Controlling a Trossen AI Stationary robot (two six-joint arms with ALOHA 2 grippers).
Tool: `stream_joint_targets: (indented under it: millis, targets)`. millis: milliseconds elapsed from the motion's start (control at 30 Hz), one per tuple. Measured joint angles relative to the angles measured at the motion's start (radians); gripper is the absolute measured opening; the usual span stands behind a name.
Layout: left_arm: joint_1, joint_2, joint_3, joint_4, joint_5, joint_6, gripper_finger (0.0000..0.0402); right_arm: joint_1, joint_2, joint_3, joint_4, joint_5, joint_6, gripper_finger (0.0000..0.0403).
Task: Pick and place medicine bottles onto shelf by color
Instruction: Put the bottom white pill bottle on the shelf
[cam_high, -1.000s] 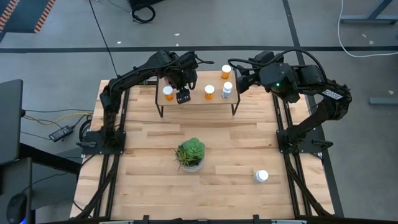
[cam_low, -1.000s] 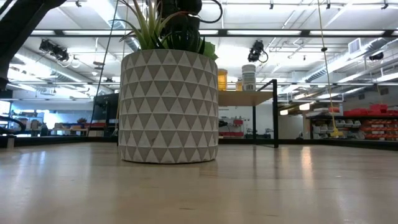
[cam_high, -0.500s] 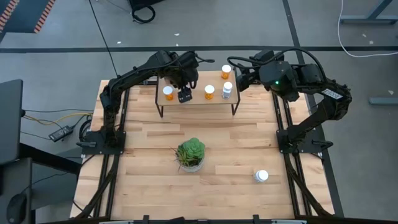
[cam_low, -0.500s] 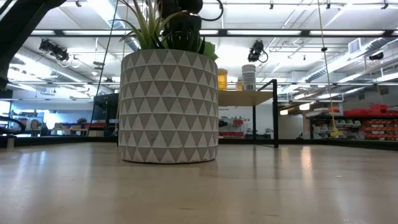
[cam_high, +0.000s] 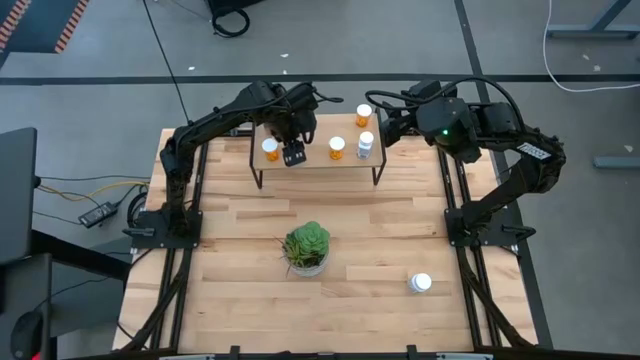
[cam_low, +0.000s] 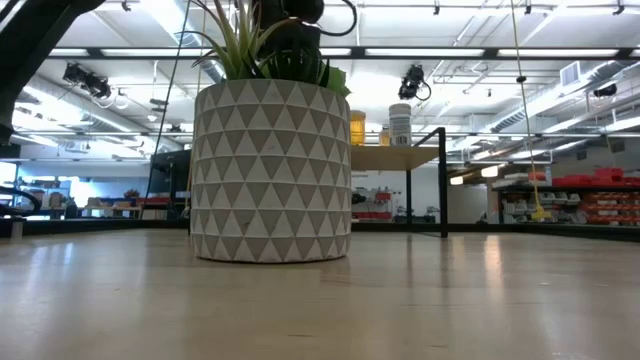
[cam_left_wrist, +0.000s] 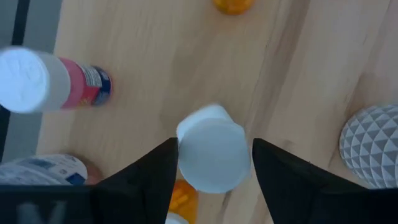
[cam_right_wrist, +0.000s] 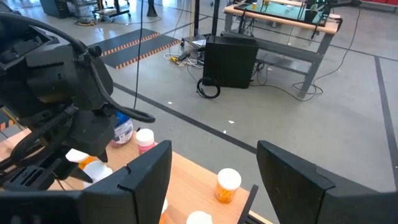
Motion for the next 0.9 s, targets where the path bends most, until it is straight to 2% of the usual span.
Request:
stream_joint_targets:
  millis: [333,467,633,900]
  targets:
    - [0.0,0.0,0.0,-0.042,0.0,-0.019,0.0276,0.0,0.0,0.0,0.0,0.0,0.0,0.0244]
    - [0.0,0.002,0.0,-0.059,0.0,-0.019,0.0287,0.0,0.0,0.0,0.0,0.0,0.0,0.0244]
    - [0.003,0.011,0.002,-0.057,0.0,-0.019,0.0272,0.0,0.0,0.0,0.0,0.0,0.0,0.0244]
    - [0.001,0.031,0.001,-0.052,0.0,-0.018,0.0214,0.0,0.0,0.0,0.0,0.0,0.0,0.0244]
